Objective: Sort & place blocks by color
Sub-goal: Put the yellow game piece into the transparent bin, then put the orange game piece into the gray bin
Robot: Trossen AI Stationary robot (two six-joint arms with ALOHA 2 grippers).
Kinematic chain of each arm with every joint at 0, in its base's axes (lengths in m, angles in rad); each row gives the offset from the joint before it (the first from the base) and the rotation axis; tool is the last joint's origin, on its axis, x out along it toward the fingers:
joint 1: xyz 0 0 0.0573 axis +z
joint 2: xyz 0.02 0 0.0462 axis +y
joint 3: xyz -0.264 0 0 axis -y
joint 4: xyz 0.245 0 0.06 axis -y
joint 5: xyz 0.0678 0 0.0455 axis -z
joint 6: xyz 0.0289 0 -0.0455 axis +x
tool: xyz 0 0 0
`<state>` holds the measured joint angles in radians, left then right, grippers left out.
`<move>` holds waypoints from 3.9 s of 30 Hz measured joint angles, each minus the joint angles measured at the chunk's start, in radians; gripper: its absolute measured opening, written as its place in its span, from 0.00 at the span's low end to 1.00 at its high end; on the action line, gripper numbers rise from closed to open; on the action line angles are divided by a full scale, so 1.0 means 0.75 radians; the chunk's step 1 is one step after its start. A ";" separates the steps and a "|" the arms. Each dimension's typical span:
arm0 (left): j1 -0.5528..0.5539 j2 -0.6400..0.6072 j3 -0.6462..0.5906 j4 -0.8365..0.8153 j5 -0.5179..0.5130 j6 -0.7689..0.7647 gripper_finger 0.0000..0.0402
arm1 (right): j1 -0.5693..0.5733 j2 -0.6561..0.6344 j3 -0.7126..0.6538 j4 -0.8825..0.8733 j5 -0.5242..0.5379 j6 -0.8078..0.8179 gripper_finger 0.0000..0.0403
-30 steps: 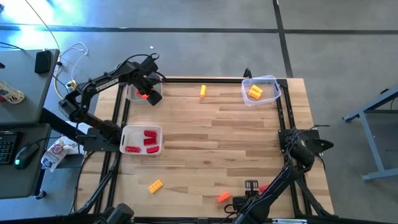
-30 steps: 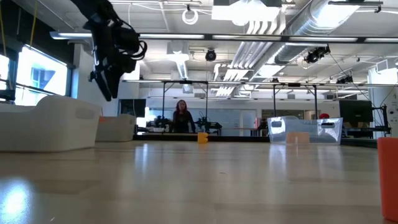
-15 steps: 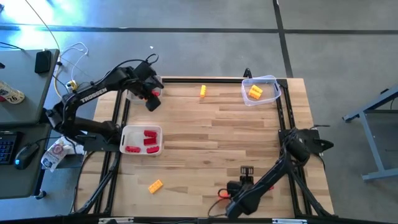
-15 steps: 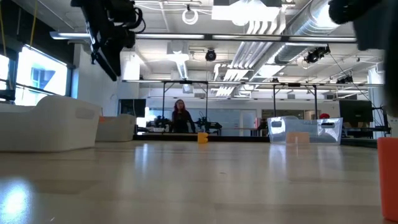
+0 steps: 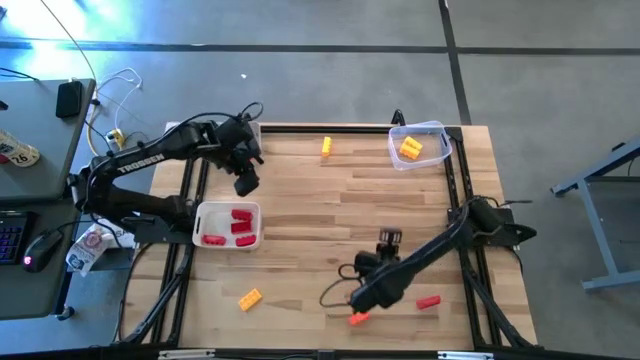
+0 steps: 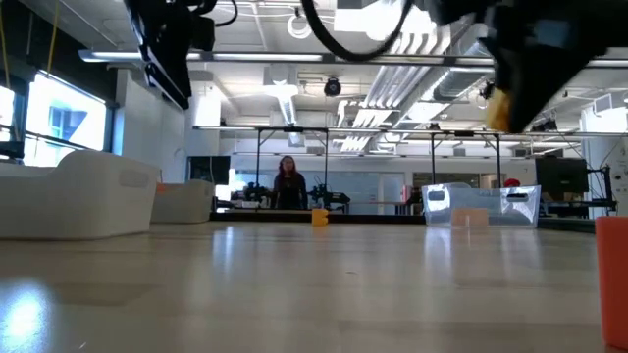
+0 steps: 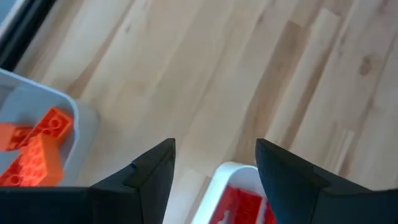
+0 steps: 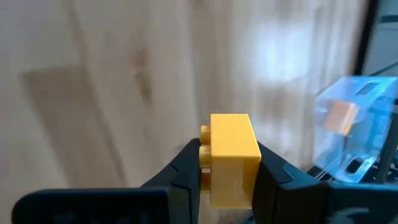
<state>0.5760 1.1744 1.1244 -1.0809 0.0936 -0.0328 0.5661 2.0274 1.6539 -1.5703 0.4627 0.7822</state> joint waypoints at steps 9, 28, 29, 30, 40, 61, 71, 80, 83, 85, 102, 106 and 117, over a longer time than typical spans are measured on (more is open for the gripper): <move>-0.173 0.000 0.000 0.002 -0.005 -0.037 0.52 | -0.216 -0.149 0.000 -0.001 0.250 -0.032 0.18; -0.436 0.000 -0.001 0.056 -0.015 -0.118 0.52 | -0.858 -0.375 0.000 -0.001 0.360 -0.237 0.18; -0.446 0.000 -0.001 0.057 -0.015 -0.127 0.52 | -0.895 -0.376 0.000 -0.002 0.350 -0.262 0.18; -0.454 0.000 -0.001 0.057 -0.015 -0.130 0.52 | -0.932 -0.376 0.000 -0.001 0.343 -0.287 0.18; -0.527 0.001 -0.001 0.063 -0.041 -0.167 0.52 | -1.317 -0.375 0.000 0.000 0.222 -0.541 0.18; -0.555 0.001 -0.001 0.162 -0.132 -0.162 0.52 | -1.811 -0.374 0.000 0.199 -0.396 -0.880 0.18; -0.555 0.001 -0.002 0.206 -0.141 -0.113 0.52 | -1.957 -0.345 0.000 0.188 -0.493 -0.927 0.18; -0.554 0.002 -0.002 0.252 -0.372 -0.095 0.52 | -2.021 -0.233 0.000 0.307 -0.522 -1.015 0.18; -0.554 0.002 -0.002 0.253 -0.398 -0.141 0.52 | -2.021 -0.194 0.000 0.307 -0.583 -1.047 0.18; -0.554 0.002 -0.002 0.253 -0.386 -0.174 0.52 | -2.025 -0.161 0.000 0.290 -0.605 -1.075 0.18; -0.554 0.003 -0.002 0.252 -0.388 -0.338 0.52 | -2.028 0.033 0.000 0.184 -0.620 -1.100 0.23; -0.554 0.003 -0.002 0.252 -0.389 -0.338 0.52 | -2.011 0.033 0.000 0.174 -0.583 -1.089 0.27; -0.554 0.003 -0.002 0.252 -0.459 -0.259 0.52 | -1.919 0.033 0.000 0.110 -0.484 -1.080 0.45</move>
<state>0.1604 1.1763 1.1233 -0.8918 -0.2508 -0.2269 -0.8728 2.0518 1.6539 -1.4876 0.1000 -0.0277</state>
